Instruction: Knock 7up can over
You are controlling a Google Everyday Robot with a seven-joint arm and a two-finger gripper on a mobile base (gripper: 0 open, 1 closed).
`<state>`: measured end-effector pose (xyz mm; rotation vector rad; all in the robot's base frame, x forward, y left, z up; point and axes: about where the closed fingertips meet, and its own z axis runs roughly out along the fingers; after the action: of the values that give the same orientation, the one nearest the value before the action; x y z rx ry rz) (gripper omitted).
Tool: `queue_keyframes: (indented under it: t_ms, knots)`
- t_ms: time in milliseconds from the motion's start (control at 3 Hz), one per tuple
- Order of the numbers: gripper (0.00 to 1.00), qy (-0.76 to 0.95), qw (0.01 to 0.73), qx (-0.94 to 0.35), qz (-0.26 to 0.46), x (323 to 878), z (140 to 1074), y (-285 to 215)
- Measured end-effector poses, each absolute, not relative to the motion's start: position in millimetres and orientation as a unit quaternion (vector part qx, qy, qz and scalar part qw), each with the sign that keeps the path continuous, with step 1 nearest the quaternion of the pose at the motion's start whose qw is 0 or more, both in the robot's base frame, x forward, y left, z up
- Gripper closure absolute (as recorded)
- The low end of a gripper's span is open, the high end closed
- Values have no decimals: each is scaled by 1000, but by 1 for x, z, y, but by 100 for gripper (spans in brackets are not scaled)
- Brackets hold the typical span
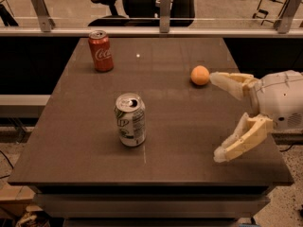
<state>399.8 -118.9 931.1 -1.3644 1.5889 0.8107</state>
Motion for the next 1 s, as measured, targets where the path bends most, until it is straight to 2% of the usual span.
queue_keyframes:
  t_ms: [1000]
  knots:
    - [0,600,514,-516,332,393,907,-73]
